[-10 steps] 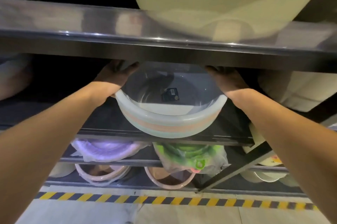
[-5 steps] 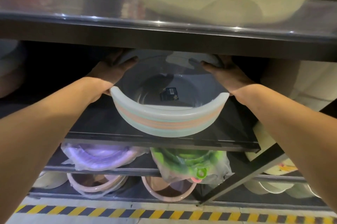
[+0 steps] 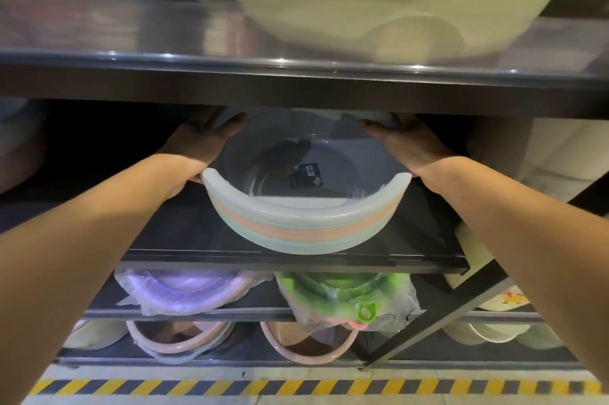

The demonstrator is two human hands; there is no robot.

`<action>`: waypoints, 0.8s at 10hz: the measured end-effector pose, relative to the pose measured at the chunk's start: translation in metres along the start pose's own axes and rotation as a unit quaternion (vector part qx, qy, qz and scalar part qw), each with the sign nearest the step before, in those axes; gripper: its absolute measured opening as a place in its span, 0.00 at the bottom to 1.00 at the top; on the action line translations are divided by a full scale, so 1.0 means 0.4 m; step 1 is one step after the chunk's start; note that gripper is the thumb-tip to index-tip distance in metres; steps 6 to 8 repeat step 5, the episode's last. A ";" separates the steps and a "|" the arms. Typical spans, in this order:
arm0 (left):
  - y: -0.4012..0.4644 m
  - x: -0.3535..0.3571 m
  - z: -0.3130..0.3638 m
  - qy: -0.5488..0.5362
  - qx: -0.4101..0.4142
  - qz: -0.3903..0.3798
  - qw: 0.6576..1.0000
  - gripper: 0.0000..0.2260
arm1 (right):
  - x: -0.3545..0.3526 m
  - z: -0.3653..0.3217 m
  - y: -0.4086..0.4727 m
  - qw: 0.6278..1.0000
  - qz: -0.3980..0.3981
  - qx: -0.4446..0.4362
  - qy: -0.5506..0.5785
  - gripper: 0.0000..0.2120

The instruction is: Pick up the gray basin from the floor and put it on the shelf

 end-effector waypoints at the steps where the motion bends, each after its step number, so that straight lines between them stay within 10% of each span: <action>1: -0.010 0.003 -0.001 0.004 -0.040 -0.024 0.999 0.32 | -0.009 -0.008 -0.025 0.999 0.010 0.039 0.001 0.33; 3: -0.091 -0.052 0.008 -0.018 -0.068 -0.025 0.997 0.36 | -0.051 -0.057 -0.138 0.997 -0.006 0.076 -0.011 0.10; 5: -0.240 -0.181 -0.014 0.051 -0.119 -0.089 0.988 0.43 | -0.100 -0.120 -0.353 0.988 -0.043 0.148 -0.013 0.46; 8: -0.240 -0.181 -0.014 0.051 -0.119 -0.089 0.988 0.43 | -0.100 -0.120 -0.353 0.988 -0.043 0.148 -0.013 0.46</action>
Point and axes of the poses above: each hand's wrist, its own y-axis towards the middle knuckle, its own x-axis out of the palm, z = x × y, the point moved 5 cm from there along y, towards the middle knuckle, and after that the axes turned 8 degrees about y, right-handed, at the moved point
